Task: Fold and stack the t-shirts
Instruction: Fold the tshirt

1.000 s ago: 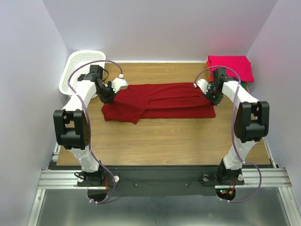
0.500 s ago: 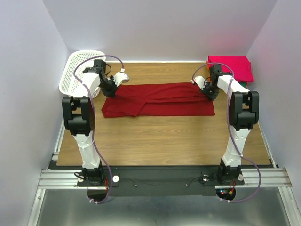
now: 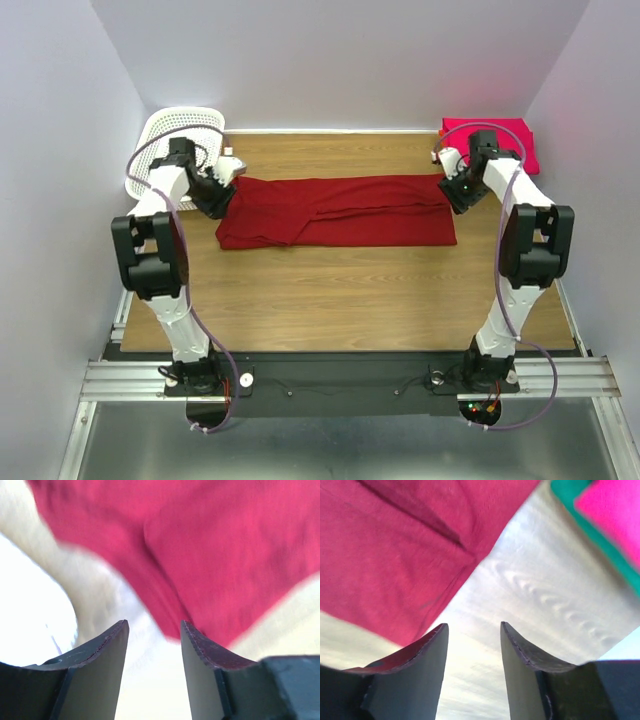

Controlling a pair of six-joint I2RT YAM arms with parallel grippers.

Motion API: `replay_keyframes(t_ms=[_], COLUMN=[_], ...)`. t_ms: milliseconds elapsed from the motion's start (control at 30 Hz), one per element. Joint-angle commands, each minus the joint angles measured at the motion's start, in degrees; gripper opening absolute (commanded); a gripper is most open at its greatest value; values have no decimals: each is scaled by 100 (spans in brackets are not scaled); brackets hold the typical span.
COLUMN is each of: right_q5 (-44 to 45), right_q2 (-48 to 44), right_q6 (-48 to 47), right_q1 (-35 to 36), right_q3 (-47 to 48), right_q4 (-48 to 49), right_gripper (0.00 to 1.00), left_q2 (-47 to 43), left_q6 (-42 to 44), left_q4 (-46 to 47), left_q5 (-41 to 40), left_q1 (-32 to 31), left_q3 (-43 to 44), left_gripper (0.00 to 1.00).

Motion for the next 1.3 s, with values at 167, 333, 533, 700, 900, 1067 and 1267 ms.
replay_keyframes(t_ms=[167,333,533,700,900,1067,1267], right_q5=[-964,-1245,-816,-534,-209,160,-102], right_q2=[-53,351,588,519,176,-369,-913], right_q6=[1469,1856,1953,1822,1567,1207,1214], right_q1=[-191,-262,-262,-262,-271,-376,-420], right_q3=[-644,-653,-732,-943,-1426,-1883,-1463], right_q4=[-261,-217,-68,-33,-24,-24,-418], right_gripper=[50,52,34,13,1,1,42], left_q2=[-1004,-969,-714,-871,-1548,-2163,-2822], left_q6=[-86,-138,-279,-121,265,477,424], left_q4=[220,571,985,809,274,-131,-508], left_q5=[511,625,520,529,493,502,493], left_q1=[379,379,388,379,379,379,528], left_q3=[-1560,-2045,-2283,-2493,-3038,-3547,-3427], left_gripper=[57,57,43,7,0,0,42])
